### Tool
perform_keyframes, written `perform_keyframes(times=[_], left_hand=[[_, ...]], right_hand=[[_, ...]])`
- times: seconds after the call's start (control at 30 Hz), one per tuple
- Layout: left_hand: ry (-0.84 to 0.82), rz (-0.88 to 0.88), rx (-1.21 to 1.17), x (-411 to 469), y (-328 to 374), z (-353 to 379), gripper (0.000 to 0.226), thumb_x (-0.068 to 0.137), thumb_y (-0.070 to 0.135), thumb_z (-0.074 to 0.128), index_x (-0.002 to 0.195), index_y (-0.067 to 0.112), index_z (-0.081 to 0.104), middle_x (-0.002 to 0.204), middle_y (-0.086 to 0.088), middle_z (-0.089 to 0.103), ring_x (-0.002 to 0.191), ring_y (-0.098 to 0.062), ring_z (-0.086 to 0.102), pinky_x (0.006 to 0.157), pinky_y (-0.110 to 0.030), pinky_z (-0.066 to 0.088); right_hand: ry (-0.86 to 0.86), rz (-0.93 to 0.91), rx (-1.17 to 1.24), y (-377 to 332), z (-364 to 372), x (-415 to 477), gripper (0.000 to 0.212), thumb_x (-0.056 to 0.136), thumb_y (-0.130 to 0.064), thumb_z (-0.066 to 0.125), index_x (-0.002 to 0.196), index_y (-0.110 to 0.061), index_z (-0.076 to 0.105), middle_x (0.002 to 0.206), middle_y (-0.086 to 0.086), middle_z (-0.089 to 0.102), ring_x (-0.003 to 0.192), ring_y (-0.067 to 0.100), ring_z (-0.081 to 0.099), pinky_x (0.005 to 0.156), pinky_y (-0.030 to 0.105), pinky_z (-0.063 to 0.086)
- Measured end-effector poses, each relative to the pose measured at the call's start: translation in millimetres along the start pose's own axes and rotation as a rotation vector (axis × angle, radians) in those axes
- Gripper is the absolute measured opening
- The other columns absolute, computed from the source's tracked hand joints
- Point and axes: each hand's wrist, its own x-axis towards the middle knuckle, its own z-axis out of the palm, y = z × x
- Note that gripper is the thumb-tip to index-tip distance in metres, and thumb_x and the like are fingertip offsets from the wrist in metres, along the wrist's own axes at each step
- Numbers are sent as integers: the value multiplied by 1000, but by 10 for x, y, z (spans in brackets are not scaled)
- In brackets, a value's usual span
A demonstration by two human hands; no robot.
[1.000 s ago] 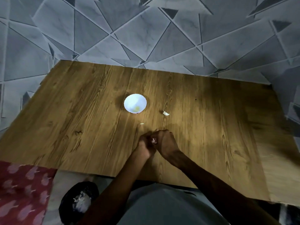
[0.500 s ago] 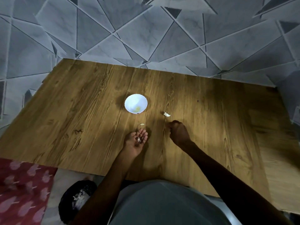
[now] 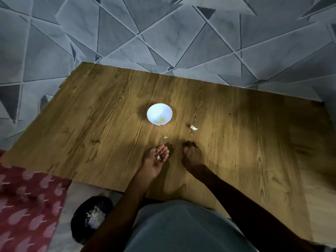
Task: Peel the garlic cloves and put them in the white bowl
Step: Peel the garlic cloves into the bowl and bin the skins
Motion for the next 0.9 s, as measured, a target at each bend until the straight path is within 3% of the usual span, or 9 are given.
perform_keyframes(times=[0.07, 0.13, 0.2, 0.27, 0.37, 0.47, 0.63, 0.77, 0.9], left_hand=[[18, 7, 4, -26, -22, -88, 46, 104, 18, 21, 124, -4, 56, 131, -17, 55, 119, -28, 55, 95, -31, 45], [37, 7, -16, -65, -49, -194, 44, 103, 18, 23, 109, -3, 61, 111, -17, 63, 96, -26, 62, 80, -29, 48], [29, -23, -38, -112, -67, -317, 39, 100, 15, 28, 85, 1, 61, 80, -15, 64, 73, -23, 58, 70, -28, 46], [7, -49, -42, -236, -57, -452, 34, 95, 15, 33, 70, 6, 56, 63, -9, 54, 63, -20, 51, 65, -28, 41], [-6, -86, -105, -389, -10, -677, 32, 96, 17, 32, 77, 8, 56, 66, -8, 58, 60, -22, 59, 65, -30, 42], [37, -73, -149, -475, 96, -979, 42, 98, 14, 33, 73, 6, 66, 60, -7, 64, 52, -20, 63, 64, -29, 45], [67, 17, -365, -617, 297, -1733, 35, 96, 13, 30, 89, -1, 61, 80, -15, 67, 65, -23, 63, 56, -24, 55], [135, 84, -503, -766, 460, -2513, 36, 99, 10, 28, 98, -7, 60, 79, -20, 71, 58, -25, 69, 48, -27, 56], [275, 88, -560, -664, 599, -3485, 44, 99, 11, 28, 133, -7, 49, 88, -17, 70, 83, -28, 66, 81, -33, 55]], right_hand=[[33, 48, 221, -126, -75, -75, 24, 87, -8, 61, 111, -4, 65, 113, 14, 68, 106, 28, 64, 80, 30, 48], [61, 32, 475, -353, -167, -190, 9, 77, -2, 66, 84, -8, 68, 87, 4, 72, 80, 10, 69, 63, 22, 42], [13, -72, 631, -626, -189, -295, 12, 75, 2, 65, 77, -9, 69, 83, -2, 72, 76, 2, 68, 65, 23, 49], [-93, -146, 502, -925, -186, -411, 15, 80, -1, 62, 87, -9, 72, 94, 4, 72, 87, 17, 69, 77, 29, 53], [-58, -221, 159, -1244, -104, -542, 18, 90, -12, 58, 101, -13, 73, 103, 7, 69, 91, 23, 68, 80, 31, 55], [42, -282, 154, -1480, -33, -619, 15, 90, -22, 60, 92, -22, 74, 92, -1, 73, 81, 18, 70, 72, 27, 53], [-176, -271, 551, -2008, 89, -715, 12, 79, -14, 71, 85, -22, 77, 88, -4, 75, 79, 10, 69, 77, 30, 58], [-290, -306, 655, -2615, 405, -815, 27, 73, -15, 56, 88, -17, 78, 88, -4, 77, 81, 11, 71, 77, 24, 56], [-449, -291, 715, -3263, 1077, -936, 30, 84, 7, 54, 94, -12, 76, 94, -4, 74, 87, 12, 69, 80, 24, 54]])
